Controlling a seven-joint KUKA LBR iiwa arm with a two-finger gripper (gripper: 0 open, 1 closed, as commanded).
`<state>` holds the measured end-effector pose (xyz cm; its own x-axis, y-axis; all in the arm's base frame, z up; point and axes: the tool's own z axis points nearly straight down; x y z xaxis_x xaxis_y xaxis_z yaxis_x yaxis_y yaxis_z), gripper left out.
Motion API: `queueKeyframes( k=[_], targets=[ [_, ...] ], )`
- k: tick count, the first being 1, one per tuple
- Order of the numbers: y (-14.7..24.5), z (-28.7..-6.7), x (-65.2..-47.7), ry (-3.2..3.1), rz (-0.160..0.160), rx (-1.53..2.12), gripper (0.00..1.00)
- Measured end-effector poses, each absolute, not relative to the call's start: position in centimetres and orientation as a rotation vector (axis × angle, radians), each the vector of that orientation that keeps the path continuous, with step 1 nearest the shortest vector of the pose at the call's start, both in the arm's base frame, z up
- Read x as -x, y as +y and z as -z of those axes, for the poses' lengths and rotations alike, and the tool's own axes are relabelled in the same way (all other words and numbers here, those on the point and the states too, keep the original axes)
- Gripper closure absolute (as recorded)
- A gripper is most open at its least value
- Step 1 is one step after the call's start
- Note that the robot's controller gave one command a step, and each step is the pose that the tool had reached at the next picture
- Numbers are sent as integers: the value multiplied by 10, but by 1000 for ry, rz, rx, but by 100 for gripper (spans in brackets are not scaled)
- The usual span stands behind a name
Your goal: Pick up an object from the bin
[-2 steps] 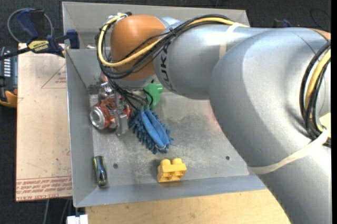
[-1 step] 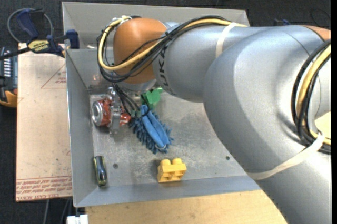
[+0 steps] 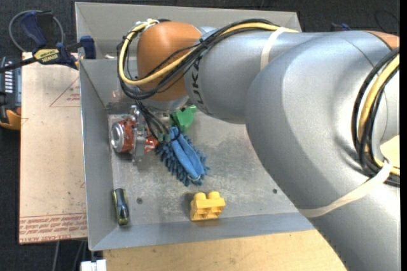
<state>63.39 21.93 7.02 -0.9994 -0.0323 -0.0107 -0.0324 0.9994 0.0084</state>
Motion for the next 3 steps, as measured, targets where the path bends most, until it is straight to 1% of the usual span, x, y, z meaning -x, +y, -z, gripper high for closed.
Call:
queueKeyframes(
  k=[1,3],
  targets=[
    [219,-75,-634,3130,-15,50,100],
    [219,-121,-633,3131,-16,49,100]
  ],
)
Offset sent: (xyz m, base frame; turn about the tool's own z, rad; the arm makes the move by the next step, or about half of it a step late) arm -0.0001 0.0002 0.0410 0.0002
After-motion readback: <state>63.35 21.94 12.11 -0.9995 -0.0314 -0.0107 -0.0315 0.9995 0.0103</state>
